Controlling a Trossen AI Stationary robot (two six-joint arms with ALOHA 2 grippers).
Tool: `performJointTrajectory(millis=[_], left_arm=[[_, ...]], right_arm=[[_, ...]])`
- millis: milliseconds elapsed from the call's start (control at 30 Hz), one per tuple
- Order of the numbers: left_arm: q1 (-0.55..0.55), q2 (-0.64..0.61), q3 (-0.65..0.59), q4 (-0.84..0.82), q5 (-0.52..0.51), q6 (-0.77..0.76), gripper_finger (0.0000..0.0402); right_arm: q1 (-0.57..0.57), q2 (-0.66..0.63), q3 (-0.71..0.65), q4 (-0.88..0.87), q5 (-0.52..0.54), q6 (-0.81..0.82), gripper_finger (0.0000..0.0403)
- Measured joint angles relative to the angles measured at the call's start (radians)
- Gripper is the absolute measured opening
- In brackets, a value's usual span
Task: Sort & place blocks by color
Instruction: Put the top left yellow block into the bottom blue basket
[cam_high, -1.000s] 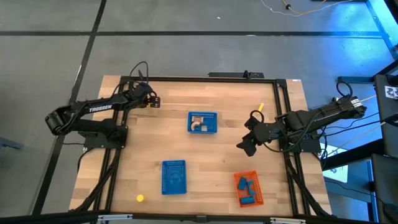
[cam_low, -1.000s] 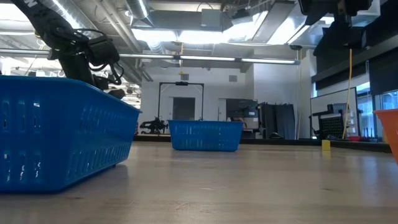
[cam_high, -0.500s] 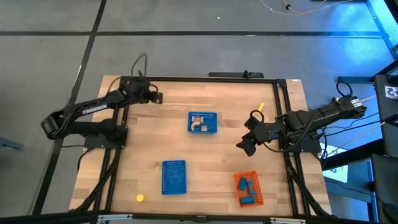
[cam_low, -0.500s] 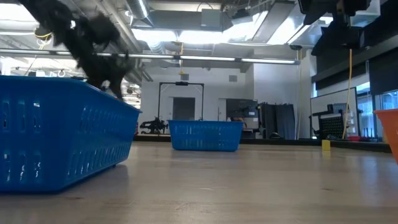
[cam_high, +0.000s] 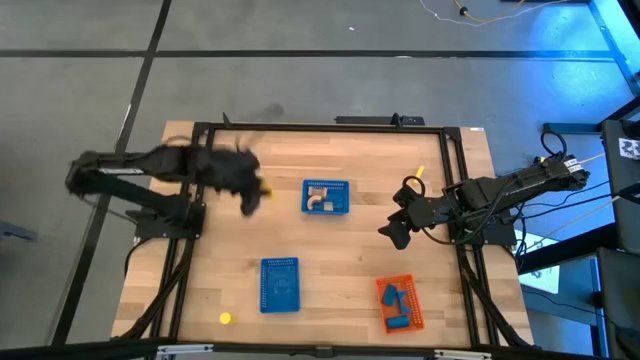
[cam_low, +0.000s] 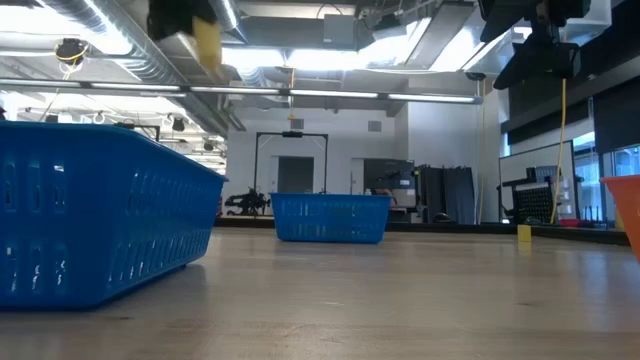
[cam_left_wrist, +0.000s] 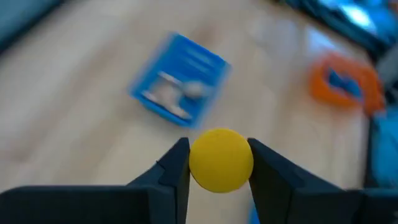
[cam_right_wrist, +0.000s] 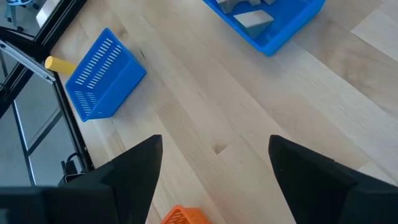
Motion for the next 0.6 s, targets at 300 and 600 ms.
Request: performJointTrajectory(millis=[300, 600], left_arm=[[-0.540, 0.306, 0.013, 0.113, -0.084, -0.119, 0.0115], [-0.581, 0.571, 0.012, 0.191, -0.092, -0.119, 0.0115]], right_arm=[[0.000, 0.000, 0.000, -0.004, 0.000, -0.017, 0.0294], [0.000, 0.000, 0.000, -0.004, 0.000, -0.029, 0.0294]])
